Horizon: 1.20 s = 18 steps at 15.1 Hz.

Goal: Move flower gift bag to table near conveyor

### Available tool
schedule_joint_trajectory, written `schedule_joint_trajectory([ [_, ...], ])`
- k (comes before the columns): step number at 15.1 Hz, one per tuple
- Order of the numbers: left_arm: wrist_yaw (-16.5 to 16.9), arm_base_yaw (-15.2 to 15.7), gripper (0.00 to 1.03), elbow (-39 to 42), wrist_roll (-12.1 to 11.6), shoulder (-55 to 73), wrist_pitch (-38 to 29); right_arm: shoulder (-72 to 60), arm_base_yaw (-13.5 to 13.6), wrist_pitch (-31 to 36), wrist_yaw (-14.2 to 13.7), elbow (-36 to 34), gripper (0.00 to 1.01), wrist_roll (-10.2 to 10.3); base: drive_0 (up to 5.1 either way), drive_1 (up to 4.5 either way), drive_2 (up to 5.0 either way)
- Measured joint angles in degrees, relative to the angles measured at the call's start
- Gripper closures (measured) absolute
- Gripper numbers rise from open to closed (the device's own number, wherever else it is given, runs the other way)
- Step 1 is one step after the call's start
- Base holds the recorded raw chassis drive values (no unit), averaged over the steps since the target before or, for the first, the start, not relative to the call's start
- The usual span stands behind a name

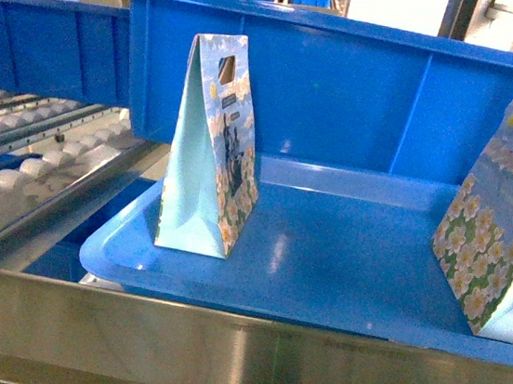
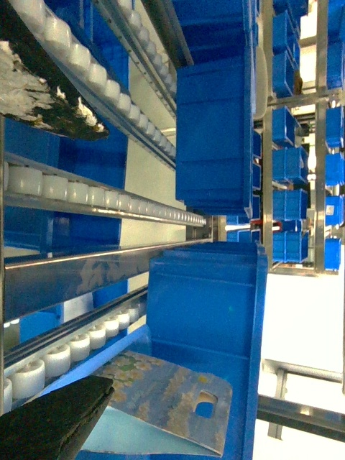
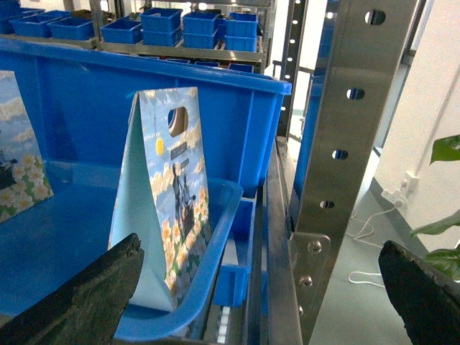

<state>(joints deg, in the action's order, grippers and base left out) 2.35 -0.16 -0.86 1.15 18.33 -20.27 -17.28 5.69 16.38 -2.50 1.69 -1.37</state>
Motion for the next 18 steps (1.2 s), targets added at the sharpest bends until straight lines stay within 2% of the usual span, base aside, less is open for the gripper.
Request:
schedule_joint_trajectory([
  [1,-0.2,-1.2,0.05,-0.22,0.28,6.19,-4.87,-4.85,1.14,3.67,-1.03,1.68,0.03,0.0,0.0,0.0,0.0],
  [4,-0.96,-3.37,0.05,-5.64,2.12,21.22,-11.98,-15.8,6.25,10.19,-4.24,6.14,0.03,-0.22,0.0,0.0,0.0],
  [8,-1.51,-7.85,0.05,-15.37,3.87,29.57,-9.84,-23.06,10.27,10.56,-6.49,11.65,0.03,-0.44,0.0,0.0,0.0],
  [13,-1.88,-11.98,0.05,-25.75,5.79,37.0,-8.94,-29.35,13.59,8.02,-7.98,19.69,0.03,-0.44,0.0,0.0,0.0],
  [15,-0.17,-11.15,0.05,-30.51,6.51,40.52,-4.42,-33.64,13.94,5.25,-7.89,22.88,0.03,-0.39,0.0,0.0,0.0],
  [17,0.46,-10.21,0.05,-34.05,6.45,43.39,-2.6,-36.39,13.77,2.23,-7.06,26.69,0.03,-0.39,0.0,0.0,0.0],
  [18,0.92,-10.25,0.05,-35.45,6.38,43.78,-1.84,-37.86,13.27,2.82,-6.73,28.41,0.03,-0.44,0.0,0.0,0.0],
])
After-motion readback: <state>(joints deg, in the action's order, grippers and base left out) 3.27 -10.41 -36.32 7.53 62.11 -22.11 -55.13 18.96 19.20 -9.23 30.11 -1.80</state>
